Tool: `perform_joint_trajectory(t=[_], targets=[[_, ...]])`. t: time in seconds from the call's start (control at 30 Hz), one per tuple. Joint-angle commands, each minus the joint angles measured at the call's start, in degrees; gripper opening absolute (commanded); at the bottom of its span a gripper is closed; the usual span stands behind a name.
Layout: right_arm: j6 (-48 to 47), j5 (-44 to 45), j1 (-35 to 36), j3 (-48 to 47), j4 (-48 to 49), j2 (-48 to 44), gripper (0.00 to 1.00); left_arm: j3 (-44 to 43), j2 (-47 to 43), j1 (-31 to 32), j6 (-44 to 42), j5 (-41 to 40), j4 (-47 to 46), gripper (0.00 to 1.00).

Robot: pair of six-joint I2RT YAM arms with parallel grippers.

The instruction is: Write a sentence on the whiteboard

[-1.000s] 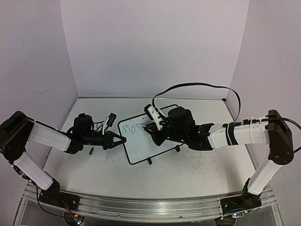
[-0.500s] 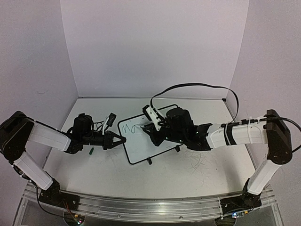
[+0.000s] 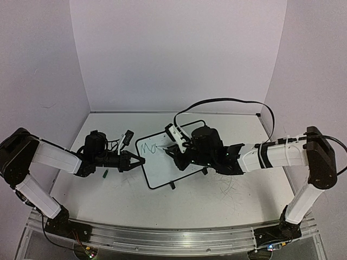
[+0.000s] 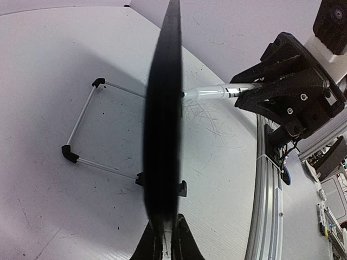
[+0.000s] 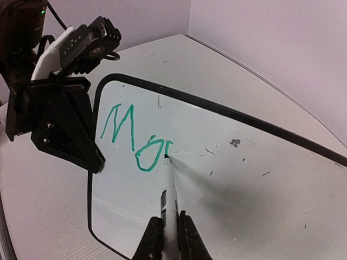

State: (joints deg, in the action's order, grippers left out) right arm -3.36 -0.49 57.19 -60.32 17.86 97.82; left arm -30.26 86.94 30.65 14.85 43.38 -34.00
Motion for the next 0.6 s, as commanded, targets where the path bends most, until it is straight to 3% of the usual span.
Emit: perform_joint_trajectory(t=[0.0, 0.57], targets=[[1.0, 2.3, -0.1, 1.1, -0.9, -1.4, 0.00, 0.0, -1.7, -0.1, -3.3, -1.1, -0.2, 0.00], [1.4, 2.6, -0.1, 1.9, -1.1, -2.0, 0.00, -0.2, -1.7, 0.0, -3.3, -0.9, 0.1, 0.00]])
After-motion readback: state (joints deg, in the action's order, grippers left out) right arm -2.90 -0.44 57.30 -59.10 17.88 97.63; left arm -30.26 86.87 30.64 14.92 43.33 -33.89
